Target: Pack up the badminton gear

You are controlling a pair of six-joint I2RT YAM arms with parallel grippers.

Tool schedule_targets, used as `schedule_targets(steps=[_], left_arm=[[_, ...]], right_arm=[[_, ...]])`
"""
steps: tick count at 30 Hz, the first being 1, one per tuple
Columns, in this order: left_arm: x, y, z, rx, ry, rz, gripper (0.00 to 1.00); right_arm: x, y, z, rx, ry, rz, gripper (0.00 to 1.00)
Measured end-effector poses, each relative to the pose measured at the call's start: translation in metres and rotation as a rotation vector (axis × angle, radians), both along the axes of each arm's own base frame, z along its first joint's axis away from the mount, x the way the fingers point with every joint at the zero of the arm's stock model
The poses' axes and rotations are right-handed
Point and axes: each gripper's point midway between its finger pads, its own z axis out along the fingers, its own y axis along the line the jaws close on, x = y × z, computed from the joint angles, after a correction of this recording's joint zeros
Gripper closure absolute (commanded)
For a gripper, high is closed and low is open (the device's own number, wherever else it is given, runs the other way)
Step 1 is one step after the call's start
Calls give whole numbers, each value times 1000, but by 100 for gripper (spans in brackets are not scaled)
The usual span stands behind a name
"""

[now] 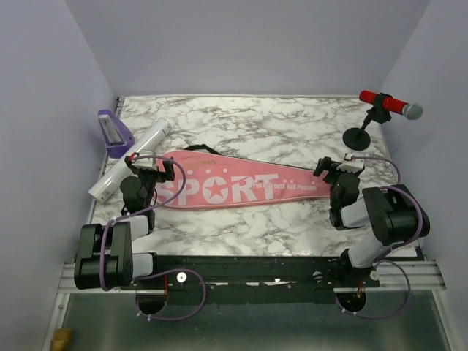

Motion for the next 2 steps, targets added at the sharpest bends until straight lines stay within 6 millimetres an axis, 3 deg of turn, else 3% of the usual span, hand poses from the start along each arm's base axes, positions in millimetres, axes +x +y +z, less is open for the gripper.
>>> schedule_targets(steps=[2], left_arm=[[0, 0, 0, 0, 0, 0, 1]], right_arm=[[0, 0, 0, 0, 0, 2, 0]])
